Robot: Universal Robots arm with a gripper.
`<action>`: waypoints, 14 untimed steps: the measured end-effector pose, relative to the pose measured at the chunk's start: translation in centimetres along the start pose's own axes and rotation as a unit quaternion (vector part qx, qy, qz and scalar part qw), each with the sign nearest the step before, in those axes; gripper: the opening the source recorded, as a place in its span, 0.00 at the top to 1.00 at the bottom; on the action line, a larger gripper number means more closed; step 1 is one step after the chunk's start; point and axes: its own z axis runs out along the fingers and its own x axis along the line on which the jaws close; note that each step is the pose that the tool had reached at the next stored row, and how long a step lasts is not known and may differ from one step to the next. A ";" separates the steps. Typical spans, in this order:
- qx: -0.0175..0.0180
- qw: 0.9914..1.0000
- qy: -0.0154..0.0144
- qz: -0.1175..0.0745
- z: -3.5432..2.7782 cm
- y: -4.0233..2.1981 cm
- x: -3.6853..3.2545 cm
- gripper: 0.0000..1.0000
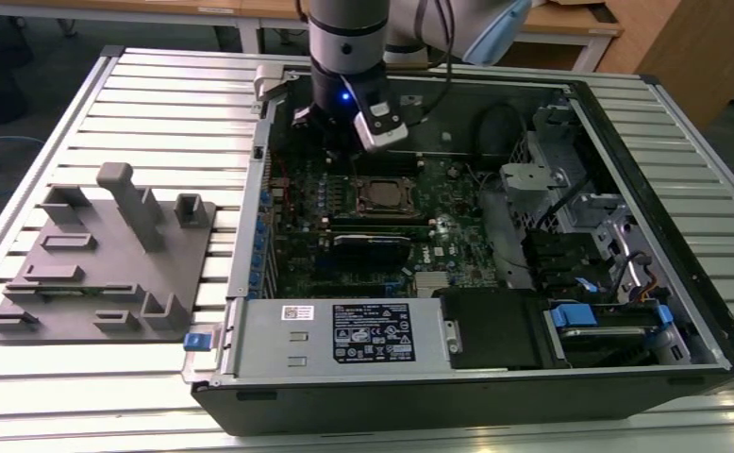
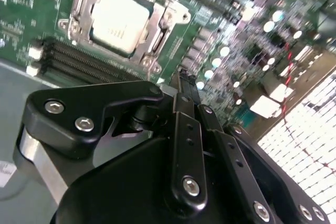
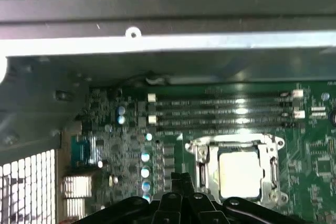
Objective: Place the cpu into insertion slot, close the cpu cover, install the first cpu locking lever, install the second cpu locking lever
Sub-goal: 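Install the first cpu locking lever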
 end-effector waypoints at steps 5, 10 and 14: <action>-0.043 0.999 0.002 0.001 -0.01 -0.14 0.04 0.89; -0.055 0.999 0.003 0.001 -0.01 -0.21 0.16 0.89; -0.073 0.997 0.004 0.002 -0.01 -0.32 0.34 0.89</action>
